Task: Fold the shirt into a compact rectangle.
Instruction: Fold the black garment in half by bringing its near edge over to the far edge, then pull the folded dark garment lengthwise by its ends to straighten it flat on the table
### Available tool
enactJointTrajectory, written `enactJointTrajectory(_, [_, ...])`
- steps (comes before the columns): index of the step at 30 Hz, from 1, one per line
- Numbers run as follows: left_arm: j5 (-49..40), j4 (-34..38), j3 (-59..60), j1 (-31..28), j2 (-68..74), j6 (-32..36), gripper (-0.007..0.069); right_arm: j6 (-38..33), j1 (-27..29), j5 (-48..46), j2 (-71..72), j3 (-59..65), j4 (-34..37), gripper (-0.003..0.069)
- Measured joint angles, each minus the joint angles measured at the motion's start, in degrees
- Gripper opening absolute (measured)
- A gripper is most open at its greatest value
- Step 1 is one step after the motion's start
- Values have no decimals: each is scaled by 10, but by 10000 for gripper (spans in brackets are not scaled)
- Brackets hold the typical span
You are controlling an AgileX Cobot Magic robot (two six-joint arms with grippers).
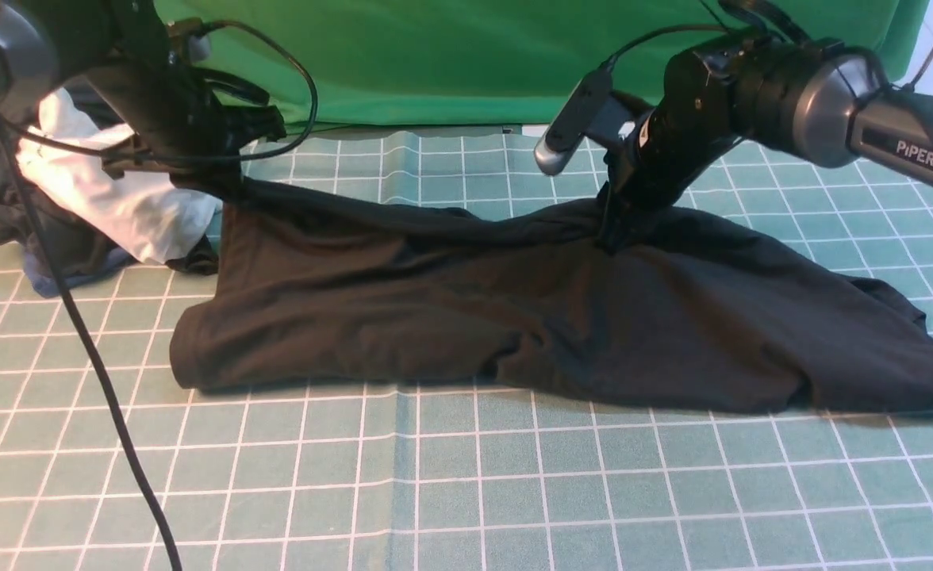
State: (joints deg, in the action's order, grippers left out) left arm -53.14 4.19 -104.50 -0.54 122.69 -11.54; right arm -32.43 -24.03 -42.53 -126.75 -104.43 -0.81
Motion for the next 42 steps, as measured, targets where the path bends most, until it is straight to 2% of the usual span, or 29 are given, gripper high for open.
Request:
enactJointTrajectory(2, [-3,-18,-6,0,0,-1,107,16,0,-32,0,-21,0,392])
enactJointTrajectory(3, [-5,-20,-6,0,0,-1,113,16,0,-36,0,-24,0,392])
enactJointTrajectory(5, [-21,-55,-26,0,0,-7,209,25,0,-98,0,-65,0,447])
enactJointTrajectory(8, [-43,-91,-57,0,0,-20,315,53,0,-168,0,-110,0,463])
enactJointTrajectory(11, [-79,-80,-96,-1,0,-17,367,91,0,-236,0,-160,0,453])
enactJointTrajectory(14, [-107,-30,-116,7,-3,31,337,128,0,-259,9,-187,1,348])
enactJointTrajectory(16, [-127,-11,-117,24,-3,57,265,138,0,-264,20,-190,1,230])
enactJointTrajectory(17, [-140,-8,-115,37,-3,66,187,142,0,-266,33,-190,1,126])
enactJointTrajectory(18, [-150,-7,-111,48,-3,76,126,144,1,-267,43,-189,1,82])
enactJointTrajectory(20, [-161,-4,-99,67,-3,92,52,144,4,-270,62,-181,1,41])
enactJointTrajectory(22, [-164,-1,-85,80,-5,99,22,144,12,-269,85,-162,2,24])
enactJointTrajectory(30, [-154,16,32,113,-27,103,7,157,90,-268,176,10,4,16])
enactJointTrajectory(34, [-108,36,124,126,-30,102,7,167,179,-272,212,117,14,18])
enactJointTrajectory(36, [-98,35,139,125,-30,99,7,174,202,-272,214,132,25,25])
enactJointTrajectory(38, [-76,25,165,119,-30,87,7,186,261,-271,209,160,68,96])
enactJointTrajectory(39, [-68,21,175,117,-32,84,7,189,287,-271,203,168,83,162])
enactJointTrajectory(40, [-61,21,181,114,-33,79,7,194,302,-271,199,172,88,208])
enactJointTrajectory(41, [-59,21,183,114,-34,78,7,195,302,-271,197,171,89,220])
enactJointTrajectory(42, [-50,19,189,112,-38,74,7,203,318,-271,190,173,94,293])
